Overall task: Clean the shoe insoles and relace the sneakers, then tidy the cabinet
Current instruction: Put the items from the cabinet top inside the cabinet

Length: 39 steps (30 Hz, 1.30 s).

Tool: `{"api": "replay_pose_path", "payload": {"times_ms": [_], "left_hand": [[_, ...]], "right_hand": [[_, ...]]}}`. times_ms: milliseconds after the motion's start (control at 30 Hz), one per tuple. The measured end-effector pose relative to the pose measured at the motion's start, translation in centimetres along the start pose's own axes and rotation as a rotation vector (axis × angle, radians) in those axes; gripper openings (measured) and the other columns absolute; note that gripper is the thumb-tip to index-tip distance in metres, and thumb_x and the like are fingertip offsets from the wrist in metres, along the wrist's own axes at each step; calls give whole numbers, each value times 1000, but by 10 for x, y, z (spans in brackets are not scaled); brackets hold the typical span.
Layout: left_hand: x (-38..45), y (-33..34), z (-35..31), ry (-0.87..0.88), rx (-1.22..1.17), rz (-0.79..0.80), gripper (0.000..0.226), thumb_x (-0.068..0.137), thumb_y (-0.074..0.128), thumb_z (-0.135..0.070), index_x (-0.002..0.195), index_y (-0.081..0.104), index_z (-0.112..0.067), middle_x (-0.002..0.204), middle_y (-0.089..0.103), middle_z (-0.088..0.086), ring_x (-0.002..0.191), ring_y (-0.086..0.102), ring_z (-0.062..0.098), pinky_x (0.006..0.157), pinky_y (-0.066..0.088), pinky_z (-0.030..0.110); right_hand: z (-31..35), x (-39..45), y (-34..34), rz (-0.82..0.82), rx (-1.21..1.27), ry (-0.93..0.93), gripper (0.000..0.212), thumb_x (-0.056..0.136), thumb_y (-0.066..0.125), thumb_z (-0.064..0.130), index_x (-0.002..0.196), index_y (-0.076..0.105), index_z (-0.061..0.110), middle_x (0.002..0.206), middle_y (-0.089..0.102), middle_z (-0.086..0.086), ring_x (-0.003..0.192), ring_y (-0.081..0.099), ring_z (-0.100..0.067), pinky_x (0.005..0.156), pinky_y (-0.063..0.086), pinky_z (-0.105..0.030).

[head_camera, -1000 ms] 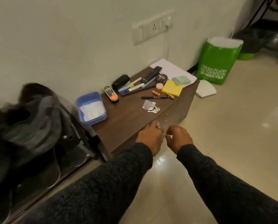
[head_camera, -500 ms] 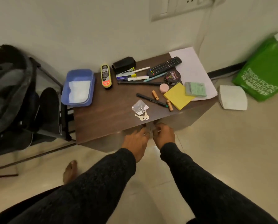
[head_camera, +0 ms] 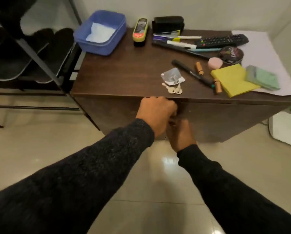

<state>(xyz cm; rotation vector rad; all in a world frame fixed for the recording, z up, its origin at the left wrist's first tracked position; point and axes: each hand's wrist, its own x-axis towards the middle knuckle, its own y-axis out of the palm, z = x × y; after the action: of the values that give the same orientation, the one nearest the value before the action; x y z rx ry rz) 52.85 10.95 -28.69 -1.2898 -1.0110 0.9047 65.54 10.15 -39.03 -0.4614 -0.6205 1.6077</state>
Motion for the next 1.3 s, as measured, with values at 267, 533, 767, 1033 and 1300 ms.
{"api": "replay_pose_path", "payload": {"times_ms": [267, 533, 767, 1033, 1300], "left_hand": [[-25, 27, -8, 52, -92, -346, 39, 88, 68, -29, 126, 57, -30, 120, 56, -4, 77, 64, 20, 55, 50, 35], [-73, 28, -50, -123, -222, -440, 28, 101, 53, -41, 121, 67, -26, 131, 52, -5, 88, 65, 16, 69, 58, 35], [-95, 14, -51, -186, -313, -391, 35, 102, 50, -42, 136, 51, -31, 134, 50, -9, 96, 66, 19, 75, 58, 42], [-121, 7, -61, -172, -238, -369, 27, 100, 53, -42, 121, 56, -26, 125, 46, -5, 92, 60, 16, 70, 58, 38], [-177, -5, -58, -177, -251, -375, 16, 98, 53, -37, 102, 61, -24, 111, 53, -6, 95, 45, 14, 81, 50, 35]], "right_hand": [[7, -3, -3, -89, -342, -48, 10, 89, 61, 23, 90, 65, 14, 92, 70, -10, 84, 65, -35, 64, 41, -32], [28, -55, 2, -70, -252, 43, 19, 99, 52, 29, 105, 63, 15, 91, 69, -5, 82, 66, -29, 72, 57, -43], [26, -82, 12, -92, -353, -162, 22, 89, 64, 30, 101, 63, 11, 86, 68, -5, 73, 65, -25, 65, 56, -41], [35, -125, 8, 60, -204, -204, 35, 90, 50, 43, 109, 61, 16, 94, 69, -4, 85, 64, -22, 70, 58, -44], [39, -151, 0, -36, -67, -238, 22, 84, 75, 19, 69, 59, 22, 61, 62, 7, 53, 57, -14, 51, 54, -40]]}}
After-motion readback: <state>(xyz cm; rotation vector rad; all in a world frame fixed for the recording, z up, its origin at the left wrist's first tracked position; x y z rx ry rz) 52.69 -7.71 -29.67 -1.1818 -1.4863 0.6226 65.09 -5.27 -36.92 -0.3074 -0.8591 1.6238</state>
